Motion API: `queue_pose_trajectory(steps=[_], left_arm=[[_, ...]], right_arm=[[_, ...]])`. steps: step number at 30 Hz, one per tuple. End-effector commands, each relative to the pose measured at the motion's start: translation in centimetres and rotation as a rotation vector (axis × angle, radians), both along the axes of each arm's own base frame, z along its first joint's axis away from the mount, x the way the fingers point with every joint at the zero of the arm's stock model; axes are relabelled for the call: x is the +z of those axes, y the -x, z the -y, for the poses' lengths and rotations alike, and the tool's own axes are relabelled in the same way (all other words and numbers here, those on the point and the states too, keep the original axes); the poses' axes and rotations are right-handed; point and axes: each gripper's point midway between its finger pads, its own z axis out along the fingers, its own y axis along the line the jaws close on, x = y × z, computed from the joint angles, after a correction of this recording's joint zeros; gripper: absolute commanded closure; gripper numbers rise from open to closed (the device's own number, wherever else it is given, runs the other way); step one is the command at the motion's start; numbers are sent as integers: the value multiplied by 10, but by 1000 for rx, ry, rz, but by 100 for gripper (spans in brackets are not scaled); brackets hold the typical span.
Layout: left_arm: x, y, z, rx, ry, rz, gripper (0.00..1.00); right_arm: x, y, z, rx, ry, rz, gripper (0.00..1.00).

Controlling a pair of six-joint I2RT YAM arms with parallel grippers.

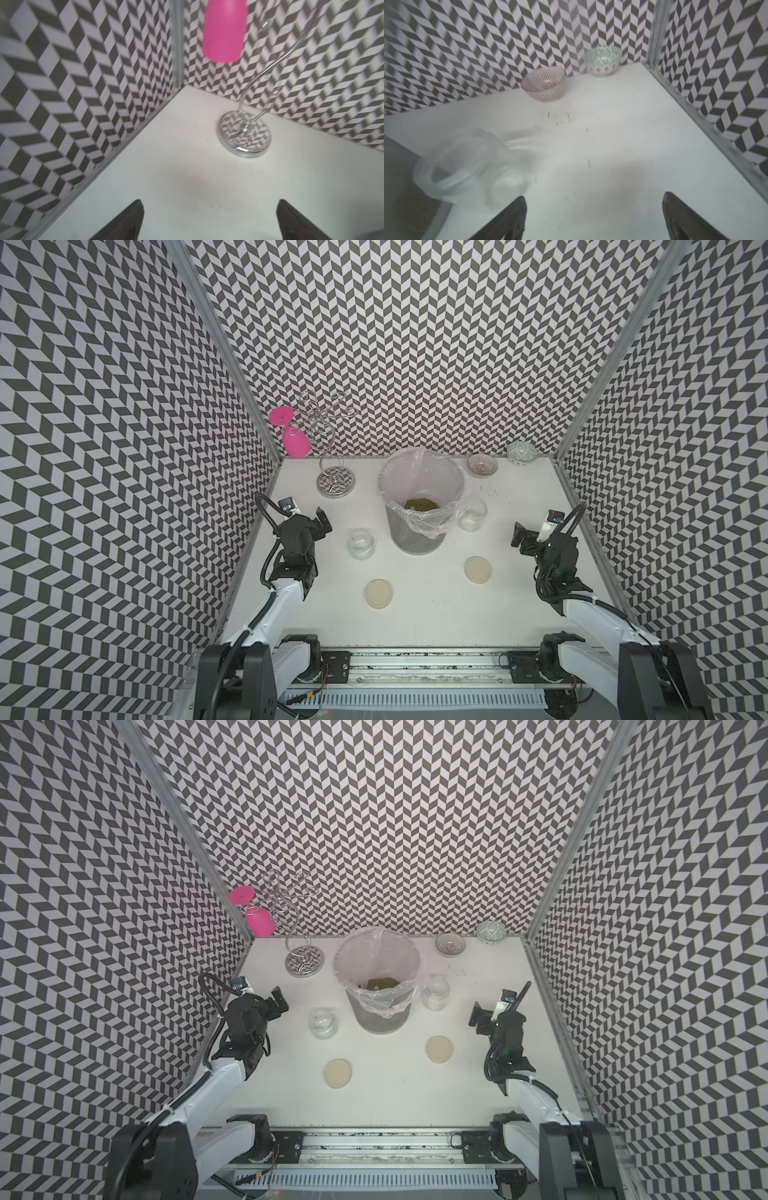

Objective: Empty moldy mung beans from jars
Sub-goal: Reset both arms

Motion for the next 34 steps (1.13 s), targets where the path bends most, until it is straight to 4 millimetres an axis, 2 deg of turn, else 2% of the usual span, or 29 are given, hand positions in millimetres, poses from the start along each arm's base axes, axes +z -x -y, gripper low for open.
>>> queue_pose_trajectory(steps=[1, 4, 7, 9, 11, 12, 13, 15, 17, 19, 22, 24, 27, 34], left_arm=[[17, -4, -5, 0, -39, 185, 0], [4, -3, 3, -65, -78, 234, 0], [13, -14, 26, -216, -128, 287, 0], [5, -15, 39, -305, -118, 320, 0], [6, -14, 60, -430, -159, 399, 1], [-3, -13, 73, -519, -172, 350, 1], [-11, -19, 76, -537, -167, 275, 1], [-3, -21, 84, -563, -207, 337, 0], [-12, -24, 82, -564, -187, 271, 0], [-6, -23, 83, -550, -203, 307, 0], [-12, -26, 83, -558, -193, 271, 0], [-8, -25, 83, -558, -199, 289, 0], [-14, -29, 85, -569, -193, 263, 0], [-9, -24, 83, -559, -202, 287, 0]], right_arm=[[53, -13, 10, -41, 51, 303, 1], [62, -15, 4, -5, 37, 389, 0], [46, -21, -4, 51, 25, 377, 0], [60, -10, -24, 158, 72, 498, 1], [49, -11, -26, 164, 78, 427, 1], [44, -17, -25, 158, 76, 380, 1], [42, -23, -23, 141, 70, 370, 1], [45, -30, -21, 130, 73, 397, 1], [39, -35, -23, 133, 72, 351, 1], [32, -38, -22, 130, 71, 299, 1], [40, -37, -23, 131, 77, 351, 1], [43, -34, -23, 127, 80, 379, 1], [40, -35, -23, 131, 81, 361, 1], [41, -35, -22, 124, 78, 366, 1]])
